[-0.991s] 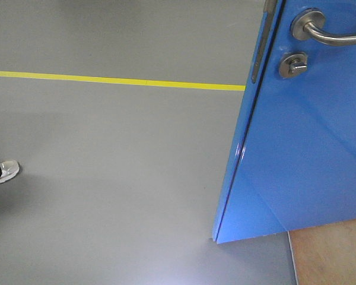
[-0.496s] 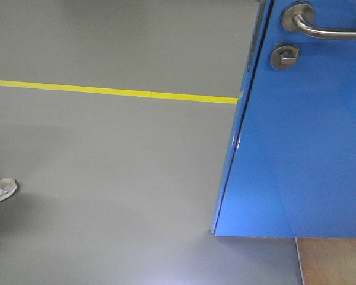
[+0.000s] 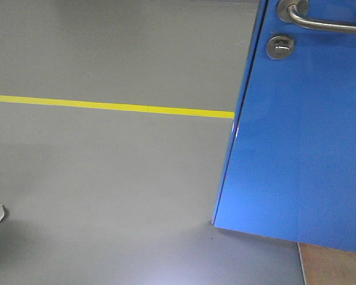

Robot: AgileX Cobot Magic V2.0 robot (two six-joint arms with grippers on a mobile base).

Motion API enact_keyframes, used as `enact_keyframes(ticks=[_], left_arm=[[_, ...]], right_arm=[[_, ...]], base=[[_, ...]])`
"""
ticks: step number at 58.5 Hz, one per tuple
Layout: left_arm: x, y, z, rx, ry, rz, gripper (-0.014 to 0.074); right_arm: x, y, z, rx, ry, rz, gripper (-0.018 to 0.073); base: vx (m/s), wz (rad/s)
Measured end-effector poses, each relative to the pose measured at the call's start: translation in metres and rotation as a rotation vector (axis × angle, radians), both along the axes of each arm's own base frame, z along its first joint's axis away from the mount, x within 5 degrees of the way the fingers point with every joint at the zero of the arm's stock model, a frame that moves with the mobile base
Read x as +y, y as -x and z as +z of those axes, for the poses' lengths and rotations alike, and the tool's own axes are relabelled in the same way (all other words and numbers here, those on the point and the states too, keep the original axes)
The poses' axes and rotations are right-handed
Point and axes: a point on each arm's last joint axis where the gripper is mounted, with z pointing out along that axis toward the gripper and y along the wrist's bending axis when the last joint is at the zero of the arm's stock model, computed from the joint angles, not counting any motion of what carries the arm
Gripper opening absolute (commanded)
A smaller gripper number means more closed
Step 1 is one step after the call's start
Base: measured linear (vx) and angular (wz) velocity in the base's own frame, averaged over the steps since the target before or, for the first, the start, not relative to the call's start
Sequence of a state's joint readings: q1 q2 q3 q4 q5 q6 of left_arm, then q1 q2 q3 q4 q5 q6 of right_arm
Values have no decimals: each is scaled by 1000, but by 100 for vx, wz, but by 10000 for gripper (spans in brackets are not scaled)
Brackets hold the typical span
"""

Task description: Move to blue door and open it

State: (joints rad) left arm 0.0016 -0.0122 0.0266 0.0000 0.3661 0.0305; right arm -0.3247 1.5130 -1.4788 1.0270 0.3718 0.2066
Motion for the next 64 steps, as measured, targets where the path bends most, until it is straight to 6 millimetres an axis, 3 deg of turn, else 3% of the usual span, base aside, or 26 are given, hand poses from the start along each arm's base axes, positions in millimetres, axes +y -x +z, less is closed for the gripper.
enact_keyframes(ticks=[64], left_arm=[[0, 0, 0, 0, 0, 0, 70]], right_arm=[[0, 0, 0, 2, 3, -1, -8]], base=[[6, -6]])
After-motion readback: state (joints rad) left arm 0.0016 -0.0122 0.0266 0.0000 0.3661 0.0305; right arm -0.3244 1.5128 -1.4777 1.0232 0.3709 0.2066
